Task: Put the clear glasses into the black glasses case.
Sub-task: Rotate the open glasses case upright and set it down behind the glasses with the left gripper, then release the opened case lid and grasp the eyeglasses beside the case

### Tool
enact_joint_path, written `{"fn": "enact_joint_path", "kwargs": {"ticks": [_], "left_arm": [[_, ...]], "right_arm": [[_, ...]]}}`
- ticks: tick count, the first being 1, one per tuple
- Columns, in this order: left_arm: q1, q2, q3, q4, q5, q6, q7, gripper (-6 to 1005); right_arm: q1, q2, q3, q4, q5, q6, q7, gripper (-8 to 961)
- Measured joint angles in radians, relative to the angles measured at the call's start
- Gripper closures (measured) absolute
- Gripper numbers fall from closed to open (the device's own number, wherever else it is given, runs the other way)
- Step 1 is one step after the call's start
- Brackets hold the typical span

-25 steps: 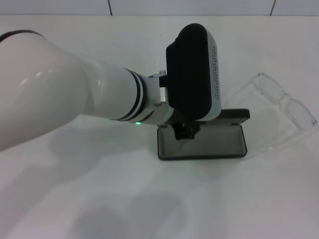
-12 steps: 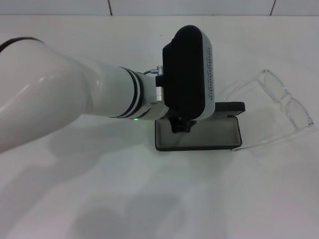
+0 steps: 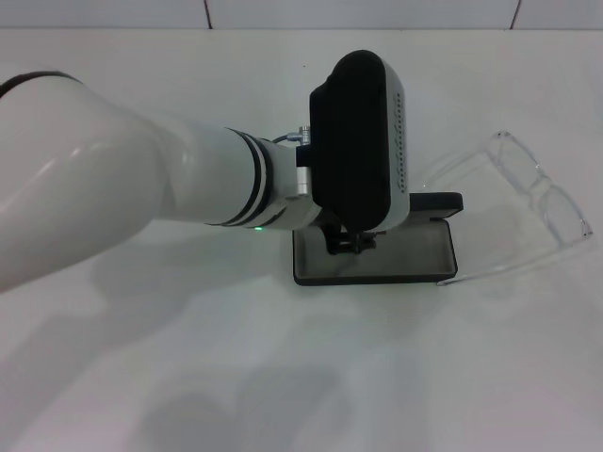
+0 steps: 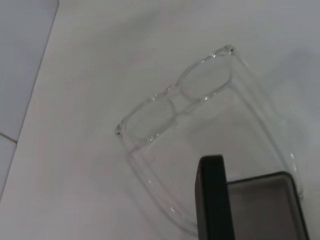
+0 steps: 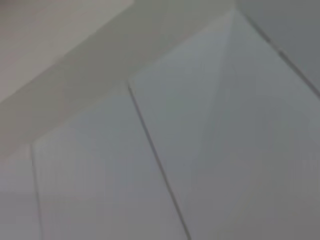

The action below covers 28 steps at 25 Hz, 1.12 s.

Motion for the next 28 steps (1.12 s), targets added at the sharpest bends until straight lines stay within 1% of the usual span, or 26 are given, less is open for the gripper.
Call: {"fn": "enact_joint_path", "kwargs": {"ticks": [1,4,7,8,9,11,12,13,15,18,19,20,22,23,24,25,26,27,28], "left_arm": [[0.0,0.0,0.002,0.009,-0.002,0.006,-0.001,552],[0.002,0.0,0.007,0.056,-0.019,0.032,-0.006,525],[0.03,0.0,0.002,0.151,-0.059,0.053,-0.017,497],[0.065,0.0,-0.007,0.223,-0.082,0.055,-0.024,498],[0.074,0.0,-0.009,0.24,-0.087,0.054,-0.025,498],[0.119,0.0,-0.022,0.318,-0.129,0.051,-0.026,499],[0.136,0.0,-0.03,0.347,-0.157,0.051,-0.024,500],[0.151,0.001,-0.04,0.373,-0.196,0.05,-0.021,500],[0.168,0.002,-0.071,0.402,-0.286,0.053,-0.016,502],[0.183,0.006,-0.141,0.407,-0.45,0.067,0.003,503],[0.194,0.008,-0.173,0.402,-0.512,0.077,0.017,504],[0.217,0.008,-0.214,0.394,-0.597,0.099,0.048,505],[0.252,0.007,-0.293,0.368,-0.732,0.151,0.105,506],[0.261,0.006,-0.326,0.351,-0.784,0.178,0.125,506],[0.271,0.006,-0.379,0.321,-0.856,0.217,0.15,507],[0.273,0.006,-0.425,0.289,-0.918,0.256,0.168,507],[0.272,0.007,-0.465,0.257,-0.962,0.29,0.179,508],[0.27,0.007,-0.525,0.213,-1.022,0.34,0.195,508],[0.267,0.007,-0.557,0.184,-1.051,0.371,0.204,508]], "right_arm": [[0.0,-0.002,-0.012,-0.005,0.0,0.0,0.0,190],[0.0,-0.004,-0.032,-0.03,-0.02,0.009,0.001,190],[0.035,0.0,-0.039,-0.099,-0.131,0.067,0.011,190],[0.052,0.002,-0.042,-0.134,-0.175,0.093,0.027,190],[0.071,0.006,-0.047,-0.169,-0.219,0.116,0.056,190],[0.118,0.008,-0.062,-0.265,-0.312,0.152,0.157,191],[0.156,0.012,-0.097,-0.368,-0.376,0.173,0.262,191],[0.156,0.012,-0.097,-0.368,-0.376,0.173,0.262,191],[0.179,0.017,-0.169,-0.494,-0.417,0.204,0.371,191],[0.182,0.018,-0.312,-0.707,-0.47,0.27,0.517,191],[0.183,0.018,-0.364,-0.792,-0.507,0.303,0.566,191],[0.185,0.018,-0.399,-0.849,-0.536,0.329,0.604,207],[0.194,0.017,-0.517,-1.003,-0.653,0.416,0.733,237],[0.199,0.016,-0.571,-1.068,-0.706,0.452,0.797,253],[0.207,0.014,-0.618,-1.118,-0.771,0.482,0.851,269],[0.246,0.01,-0.709,-1.206,-0.92,0.517,0.963,284],[0.246,0.01,-0.709,-1.206,-0.92,0.517,0.963,301],[0.282,0.009,-0.736,-1.223,-0.993,0.511,1.008,317],[0.323,0.008,-0.755,-1.229,-1.053,0.498,1.048,334]]}}
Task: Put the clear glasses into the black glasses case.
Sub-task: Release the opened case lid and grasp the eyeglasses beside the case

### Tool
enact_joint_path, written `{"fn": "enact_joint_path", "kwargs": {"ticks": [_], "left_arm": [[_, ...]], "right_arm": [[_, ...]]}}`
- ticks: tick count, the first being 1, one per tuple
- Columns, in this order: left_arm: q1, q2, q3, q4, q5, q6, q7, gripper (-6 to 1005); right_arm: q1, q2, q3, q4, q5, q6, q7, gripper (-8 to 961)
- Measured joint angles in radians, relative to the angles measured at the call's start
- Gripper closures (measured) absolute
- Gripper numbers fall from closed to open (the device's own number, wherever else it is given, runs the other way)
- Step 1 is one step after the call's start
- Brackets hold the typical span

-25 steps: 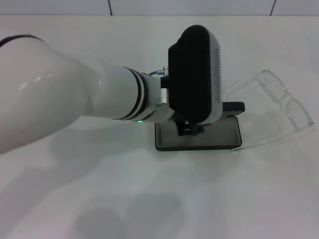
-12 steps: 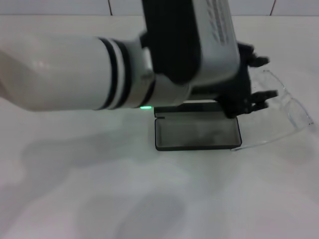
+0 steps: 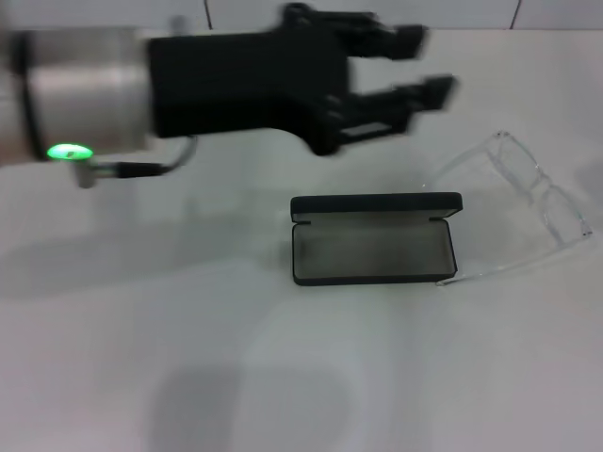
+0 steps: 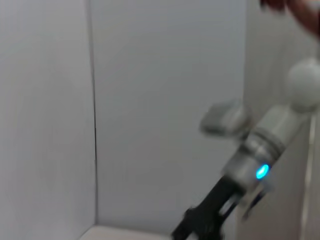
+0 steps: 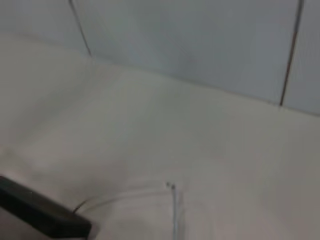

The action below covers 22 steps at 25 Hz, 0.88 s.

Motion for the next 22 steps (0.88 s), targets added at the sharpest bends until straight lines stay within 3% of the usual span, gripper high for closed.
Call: {"fn": "enact_joint_path", "kwargs": {"ticks": [3,8,13,17,22], "left_arm": [[-0.018,0.0,-0.146,-0.151,-0.124,0.157,0.05,508],[-0.052,0.001,-0.3,-0.367,-0.227,0.349,0.112,509],[-0.08,0.006,-0.41,-0.542,-0.28,0.5,0.181,508],[-0.076,0.007,-0.443,-0.597,-0.282,0.54,0.226,510],[-0.072,0.007,-0.439,-0.605,-0.27,0.543,0.251,513]], "right_arm": [[0.13,-0.001,-0.01,0.059,-0.12,-0.054,0.06,367],[0.327,0.001,-0.014,0.231,-0.267,-0.071,0.097,365],[0.498,0.017,-0.022,0.459,-0.446,-0.016,0.107,366],[0.573,0.028,-0.071,0.586,-0.504,0.064,0.115,367],[0.596,0.031,-0.165,0.686,-0.506,0.164,0.15,365]]}}
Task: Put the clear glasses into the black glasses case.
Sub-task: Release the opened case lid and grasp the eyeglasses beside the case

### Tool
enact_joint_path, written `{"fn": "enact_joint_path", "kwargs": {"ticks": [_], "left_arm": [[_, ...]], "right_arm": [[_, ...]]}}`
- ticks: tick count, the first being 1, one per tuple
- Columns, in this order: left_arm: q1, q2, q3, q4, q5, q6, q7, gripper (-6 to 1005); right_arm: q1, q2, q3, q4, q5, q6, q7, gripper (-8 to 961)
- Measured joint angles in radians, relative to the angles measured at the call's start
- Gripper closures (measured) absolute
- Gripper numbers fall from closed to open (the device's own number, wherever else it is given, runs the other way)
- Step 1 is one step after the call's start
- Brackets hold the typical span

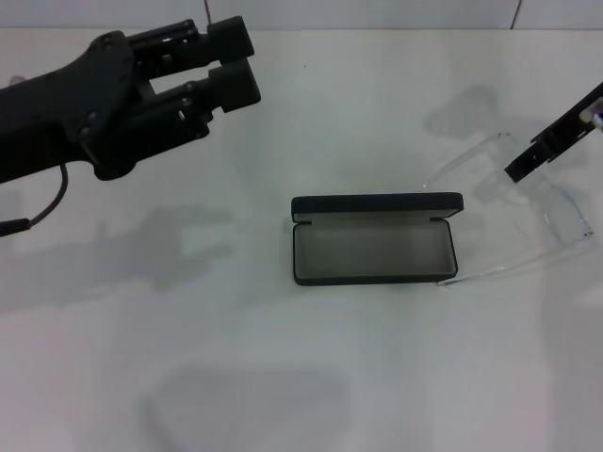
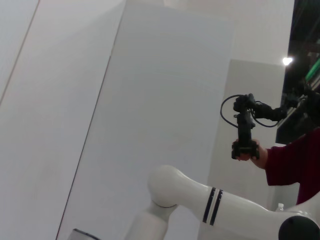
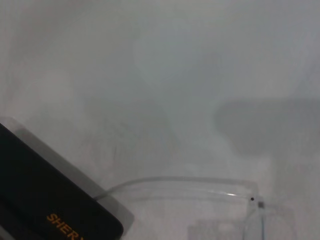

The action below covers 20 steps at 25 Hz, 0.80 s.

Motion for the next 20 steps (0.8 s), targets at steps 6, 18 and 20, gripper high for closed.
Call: {"fn": "enact_joint_path", "kwargs": {"ticks": [6,18,20], "left_arm": [[-0.004,-0.002,0.003,-0.002,0.006,0.001,0.0,516],[-0.046,0.0,-0.004,-0.08,0.013,0.0,0.016,520],[-0.046,0.0,-0.004,-0.08,0.013,0.0,0.016,521]], "right_arm": [[-0.015,0.002,-0.007,0.026,-0.007,0.025,0.01,367],[-0.057,-0.001,-0.019,0.076,-0.012,0.129,0.011,383],[-0.059,-0.003,-0.019,0.077,-0.015,0.14,0.012,396]]}}
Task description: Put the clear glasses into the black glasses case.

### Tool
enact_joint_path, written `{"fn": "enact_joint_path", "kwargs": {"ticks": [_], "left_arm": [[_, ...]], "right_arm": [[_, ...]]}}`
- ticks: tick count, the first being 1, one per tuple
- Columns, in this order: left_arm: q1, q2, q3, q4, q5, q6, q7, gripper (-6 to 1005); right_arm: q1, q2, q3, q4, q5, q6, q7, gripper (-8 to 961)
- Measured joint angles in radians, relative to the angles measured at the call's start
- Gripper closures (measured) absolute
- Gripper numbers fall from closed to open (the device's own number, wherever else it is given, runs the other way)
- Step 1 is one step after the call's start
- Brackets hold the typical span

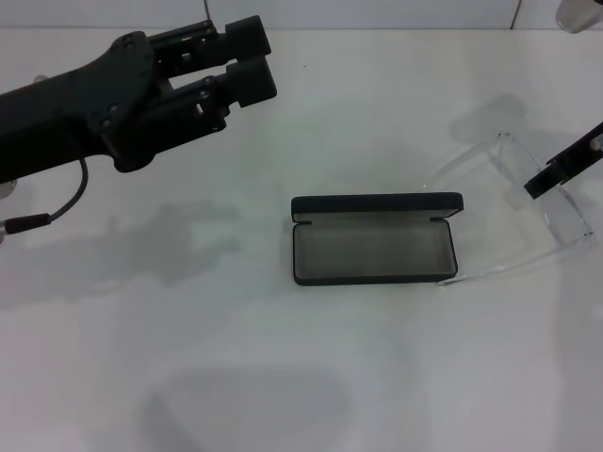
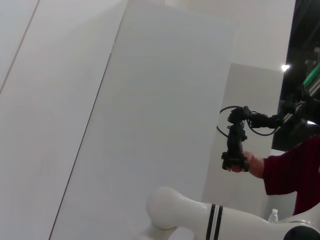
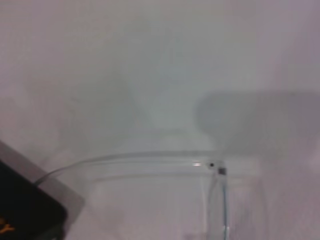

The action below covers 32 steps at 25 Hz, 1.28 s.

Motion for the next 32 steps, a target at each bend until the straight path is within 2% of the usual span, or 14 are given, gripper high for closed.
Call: {"fn": "enact_joint_path", "kwargs": {"ticks": [14,20,25,32], "left_arm": [[0.002,0.001,-0.001,-0.001,0.0,0.001,0.0,526],[0.004,0.001,-0.001,-0.001,-0.003,0.001,0.0,528],[0.0,0.001,-0.001,-0.001,-0.006,0.001,0.0,530],[0.004,0.001,-0.001,-0.001,-0.008,0.001,0.0,532]], "right_arm": [[-0.03,0.001,0.0,-0.011,-0.019,0.061,0.0,447],[-0.034,0.003,-0.007,-0.014,-0.016,0.064,-0.001,585],[-0.056,0.005,-0.053,-0.049,-0.01,0.06,-0.007,801],[-0.139,0.002,-0.078,-0.199,0.044,0.056,-0.018,840]]}}
